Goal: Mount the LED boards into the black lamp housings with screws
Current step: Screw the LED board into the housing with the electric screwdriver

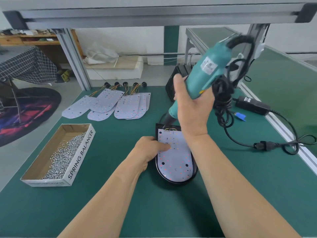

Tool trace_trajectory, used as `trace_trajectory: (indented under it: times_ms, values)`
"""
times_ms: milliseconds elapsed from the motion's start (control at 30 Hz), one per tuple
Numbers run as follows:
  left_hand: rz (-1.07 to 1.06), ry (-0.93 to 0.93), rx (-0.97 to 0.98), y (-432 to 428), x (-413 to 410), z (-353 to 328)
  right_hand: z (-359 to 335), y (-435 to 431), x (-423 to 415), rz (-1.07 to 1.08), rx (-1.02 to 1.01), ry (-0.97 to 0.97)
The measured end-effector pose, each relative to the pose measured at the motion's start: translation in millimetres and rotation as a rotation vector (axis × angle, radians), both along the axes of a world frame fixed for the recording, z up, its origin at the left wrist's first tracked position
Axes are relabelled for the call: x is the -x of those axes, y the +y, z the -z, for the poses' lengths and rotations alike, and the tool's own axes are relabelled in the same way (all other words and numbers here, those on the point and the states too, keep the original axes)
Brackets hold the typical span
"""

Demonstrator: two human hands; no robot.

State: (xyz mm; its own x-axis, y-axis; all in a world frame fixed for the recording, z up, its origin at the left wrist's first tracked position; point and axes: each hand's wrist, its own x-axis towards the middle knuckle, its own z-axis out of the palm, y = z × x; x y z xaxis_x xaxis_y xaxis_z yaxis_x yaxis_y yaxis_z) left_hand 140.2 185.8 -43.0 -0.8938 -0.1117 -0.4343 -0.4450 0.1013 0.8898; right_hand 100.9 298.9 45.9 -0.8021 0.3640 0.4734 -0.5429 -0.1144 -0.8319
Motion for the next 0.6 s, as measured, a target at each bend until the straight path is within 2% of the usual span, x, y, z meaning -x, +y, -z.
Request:
trace_trajectory:
  times_ms: [100,200,367,533,600]
  values:
    - [0.004,-0.002,-0.001,-0.1,-1.3,-0.3,-23.3,26.6,5.8,0.107,-0.011,-0.017]
    - [0.025,-0.014,-0.033,-3.0,-4.0,-0.9,-19.2,62.8,5.8,0.201,-0.029,-0.144]
    - [0.035,-0.017,-0.058,-5.5,-5.1,1.1,30.7,124.8,-4.9,0.269,-0.036,-0.378]
    - [0.032,-0.019,-0.054,-4.6,-5.7,0.1,78.6,151.9,-6.1,0.313,-0.135,-0.624]
    - [0.028,-0.013,-0.051,-5.0,-6.5,0.2,90.7,152.9,-7.4,0.345,-0.244,-0.671]
